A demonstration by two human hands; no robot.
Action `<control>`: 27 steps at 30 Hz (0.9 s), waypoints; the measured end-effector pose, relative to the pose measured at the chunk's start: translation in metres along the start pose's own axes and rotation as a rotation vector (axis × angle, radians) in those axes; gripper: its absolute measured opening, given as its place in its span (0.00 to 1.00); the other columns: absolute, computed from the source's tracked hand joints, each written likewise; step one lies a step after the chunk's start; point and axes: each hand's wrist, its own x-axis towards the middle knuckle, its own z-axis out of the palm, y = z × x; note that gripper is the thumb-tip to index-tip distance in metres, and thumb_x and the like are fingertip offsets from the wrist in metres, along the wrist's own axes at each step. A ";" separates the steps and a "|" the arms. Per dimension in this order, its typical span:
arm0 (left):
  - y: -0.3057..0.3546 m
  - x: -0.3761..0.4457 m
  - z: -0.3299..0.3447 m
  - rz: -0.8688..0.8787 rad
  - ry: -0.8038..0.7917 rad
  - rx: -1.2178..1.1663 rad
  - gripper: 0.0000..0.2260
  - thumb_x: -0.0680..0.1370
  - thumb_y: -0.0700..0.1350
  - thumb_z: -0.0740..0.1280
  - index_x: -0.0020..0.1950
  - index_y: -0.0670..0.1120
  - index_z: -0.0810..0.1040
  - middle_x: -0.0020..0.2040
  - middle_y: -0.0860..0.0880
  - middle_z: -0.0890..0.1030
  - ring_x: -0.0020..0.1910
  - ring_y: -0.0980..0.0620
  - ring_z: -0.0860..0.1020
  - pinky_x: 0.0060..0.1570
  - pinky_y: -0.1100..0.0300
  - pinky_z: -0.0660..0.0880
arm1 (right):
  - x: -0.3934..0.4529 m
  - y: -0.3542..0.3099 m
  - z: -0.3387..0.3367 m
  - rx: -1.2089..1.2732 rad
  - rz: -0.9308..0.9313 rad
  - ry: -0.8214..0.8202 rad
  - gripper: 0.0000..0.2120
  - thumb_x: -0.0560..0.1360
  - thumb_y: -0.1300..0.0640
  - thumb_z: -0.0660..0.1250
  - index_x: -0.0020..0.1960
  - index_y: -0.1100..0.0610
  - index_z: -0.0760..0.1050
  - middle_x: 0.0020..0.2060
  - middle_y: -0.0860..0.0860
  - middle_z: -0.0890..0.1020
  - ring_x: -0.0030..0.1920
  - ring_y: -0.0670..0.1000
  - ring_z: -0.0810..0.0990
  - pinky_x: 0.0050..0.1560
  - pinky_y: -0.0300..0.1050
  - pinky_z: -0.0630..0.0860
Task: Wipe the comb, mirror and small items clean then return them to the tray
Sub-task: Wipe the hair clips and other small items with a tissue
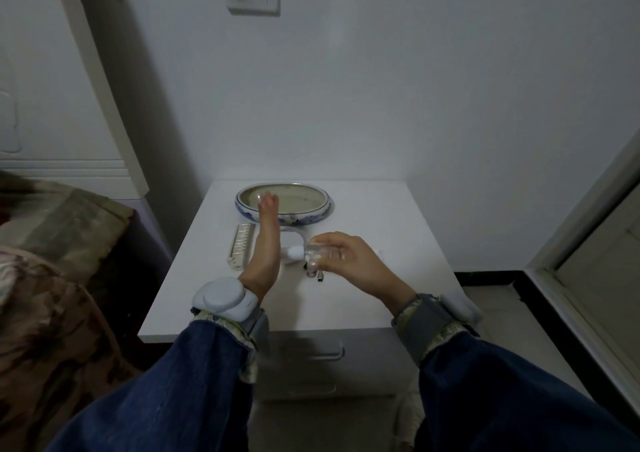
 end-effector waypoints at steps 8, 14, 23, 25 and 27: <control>0.012 0.003 -0.007 0.024 0.001 0.006 0.27 0.81 0.58 0.36 0.76 0.50 0.53 0.75 0.50 0.61 0.74 0.52 0.58 0.70 0.57 0.54 | 0.001 -0.001 0.004 -0.038 0.078 -0.053 0.09 0.69 0.61 0.73 0.48 0.60 0.78 0.42 0.57 0.82 0.36 0.46 0.80 0.41 0.42 0.77; 0.011 0.007 -0.025 -0.005 0.089 -0.072 0.25 0.82 0.57 0.45 0.66 0.43 0.70 0.51 0.46 0.79 0.50 0.50 0.76 0.51 0.61 0.73 | 0.013 0.014 -0.014 -0.143 0.055 0.212 0.09 0.70 0.55 0.72 0.49 0.53 0.80 0.40 0.45 0.72 0.39 0.41 0.70 0.40 0.31 0.66; -0.004 0.008 -0.043 0.036 0.121 0.141 0.15 0.83 0.46 0.52 0.45 0.45 0.77 0.38 0.47 0.79 0.34 0.56 0.75 0.34 0.66 0.70 | 0.043 0.048 -0.045 -0.032 0.179 0.555 0.13 0.72 0.56 0.70 0.55 0.58 0.78 0.51 0.57 0.79 0.47 0.55 0.79 0.48 0.42 0.75; -0.009 0.007 -0.046 0.076 0.119 0.256 0.15 0.82 0.44 0.55 0.41 0.44 0.77 0.35 0.47 0.77 0.28 0.60 0.72 0.32 0.67 0.68 | 0.048 0.054 -0.046 -0.029 0.180 0.582 0.10 0.73 0.58 0.69 0.53 0.59 0.78 0.50 0.56 0.80 0.47 0.54 0.78 0.44 0.33 0.73; -0.015 0.004 -0.048 0.095 0.098 0.360 0.16 0.82 0.45 0.56 0.38 0.43 0.77 0.31 0.46 0.76 0.25 0.61 0.70 0.30 0.67 0.67 | 0.052 0.057 -0.045 -0.015 0.195 0.597 0.10 0.73 0.60 0.68 0.54 0.60 0.78 0.48 0.54 0.79 0.46 0.51 0.77 0.37 0.24 0.70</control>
